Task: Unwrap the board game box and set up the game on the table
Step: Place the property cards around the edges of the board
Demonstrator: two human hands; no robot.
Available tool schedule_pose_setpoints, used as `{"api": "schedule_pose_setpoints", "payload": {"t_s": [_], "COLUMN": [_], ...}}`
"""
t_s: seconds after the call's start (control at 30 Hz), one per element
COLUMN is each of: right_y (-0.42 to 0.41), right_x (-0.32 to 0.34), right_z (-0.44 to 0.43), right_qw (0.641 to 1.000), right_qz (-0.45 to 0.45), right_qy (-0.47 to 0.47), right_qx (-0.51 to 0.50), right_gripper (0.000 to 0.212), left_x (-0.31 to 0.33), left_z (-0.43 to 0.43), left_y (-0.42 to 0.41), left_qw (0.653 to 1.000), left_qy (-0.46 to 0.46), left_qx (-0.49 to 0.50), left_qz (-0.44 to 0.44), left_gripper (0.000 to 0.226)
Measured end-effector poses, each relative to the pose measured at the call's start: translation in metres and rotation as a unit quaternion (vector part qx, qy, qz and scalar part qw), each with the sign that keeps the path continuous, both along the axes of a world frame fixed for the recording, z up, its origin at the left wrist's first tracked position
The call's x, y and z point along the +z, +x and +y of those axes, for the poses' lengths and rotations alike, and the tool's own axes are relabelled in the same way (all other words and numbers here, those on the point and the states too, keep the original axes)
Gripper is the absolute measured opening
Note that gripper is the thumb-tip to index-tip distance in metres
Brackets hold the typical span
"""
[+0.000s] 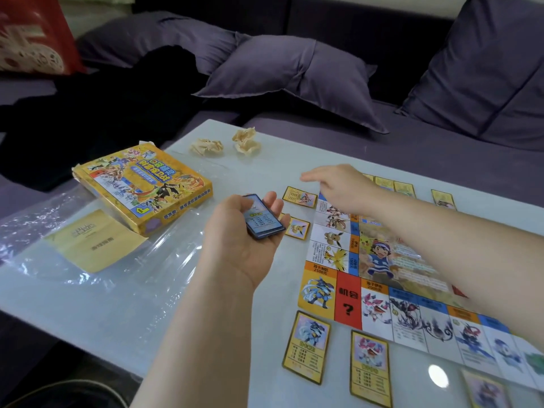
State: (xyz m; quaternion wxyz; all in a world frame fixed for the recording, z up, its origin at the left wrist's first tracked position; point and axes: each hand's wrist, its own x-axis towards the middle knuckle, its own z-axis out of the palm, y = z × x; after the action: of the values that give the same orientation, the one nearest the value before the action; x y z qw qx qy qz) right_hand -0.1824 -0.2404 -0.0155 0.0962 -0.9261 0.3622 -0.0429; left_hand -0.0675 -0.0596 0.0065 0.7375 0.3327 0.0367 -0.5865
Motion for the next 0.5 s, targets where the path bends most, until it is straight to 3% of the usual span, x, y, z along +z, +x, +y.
{"api": "schedule_pose_setpoints", "payload": {"t_s": [0.1,0.23,0.33,0.5], "right_y": [-0.003,-0.012,-0.025,-0.04], "right_x": [0.027,0.045,0.049,0.051], "right_z": [0.022,0.055,0.072,0.089], "right_qw": [0.987,0.933,0.896,0.874], "right_qz": [-0.127,-0.244,-0.26,-0.252], "right_qy": [0.091,0.255,0.346,0.4], "right_qx": [-0.033,-0.072,-0.102,-0.114], "right_gripper": [0.038,0.024,0.025,0.029], "left_x": [-0.006,-0.01,-0.01,-0.007], "left_z": [-0.003,-0.001,0.002,0.004], "left_y": [-0.006,-0.011,-0.015,-0.025], "left_qw": [0.998,0.988,0.975,0.946], "left_qy": [-0.003,-0.037,-0.033,-0.033], "left_qx": [-0.045,-0.105,-0.133,-0.168], "left_qz": [-0.046,-0.106,-0.176,-0.274], "left_gripper": [0.035,0.029,0.025,0.021]}}
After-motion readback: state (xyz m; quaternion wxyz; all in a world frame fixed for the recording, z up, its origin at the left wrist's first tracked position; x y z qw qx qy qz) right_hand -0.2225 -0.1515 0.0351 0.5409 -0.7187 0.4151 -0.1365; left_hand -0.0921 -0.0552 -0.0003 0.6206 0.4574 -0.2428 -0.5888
